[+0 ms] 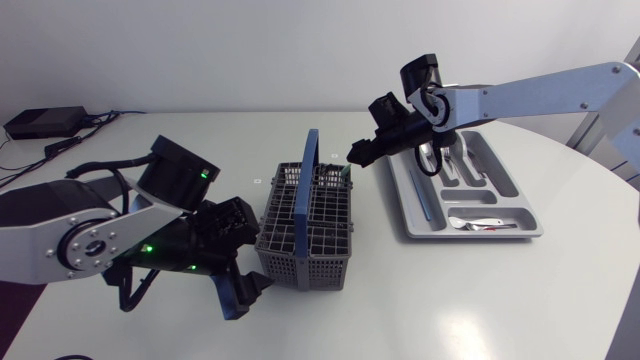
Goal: Unload the cutlery basket into the drawer organizer.
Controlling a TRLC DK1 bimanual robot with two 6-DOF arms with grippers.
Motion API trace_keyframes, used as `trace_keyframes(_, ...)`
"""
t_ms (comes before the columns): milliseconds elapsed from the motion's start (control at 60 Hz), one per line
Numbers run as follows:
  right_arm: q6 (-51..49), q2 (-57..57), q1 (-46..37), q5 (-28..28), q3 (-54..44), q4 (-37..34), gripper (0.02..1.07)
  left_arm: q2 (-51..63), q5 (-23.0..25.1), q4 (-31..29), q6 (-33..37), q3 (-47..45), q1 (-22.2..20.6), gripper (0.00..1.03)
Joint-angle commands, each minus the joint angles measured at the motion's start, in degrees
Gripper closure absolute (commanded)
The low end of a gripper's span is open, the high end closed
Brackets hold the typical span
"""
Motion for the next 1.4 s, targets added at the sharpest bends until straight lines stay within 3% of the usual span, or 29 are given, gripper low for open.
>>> trace_keyframes(0,1.6,1.8,1.0,-0.9,1.1,-1.7,0.29,2.9,0.3,2.0,1.5,-0.7,0.9,0.05)
trace_keyframes(183,1.0,0.1,1.1,-3.7,-1.5,-4.2,0.29,6.2,0.2,5.2,3.2,0.4,3.9,0.05)
trace_keyframes(567,-0.2,-9.0,1.0,-5.9,-12.0,-4.7,0.29,11.4,0.3,9.1,7.5,4.3,14.2,0.05)
trace_keyframes(950,0.4,-20.6,3.3,-5.8,-25.2,-4.8,0.29,19.6,0.5,11.1,7.9,13.9,18.3,0.05)
trace_keyframes(1217,1.0,-26.3,5.3,-1.1,-30.5,-2.6,0.29,27.1,0.4,11.1,7.3,22.5,22.2,0.05)
trace_keyframes(1383,-1.7,-33.3,5.7,4.3,-34.5,-0.3,0.29,25.8,0.5,10.9,7.0,21.6,24.9,0.05)
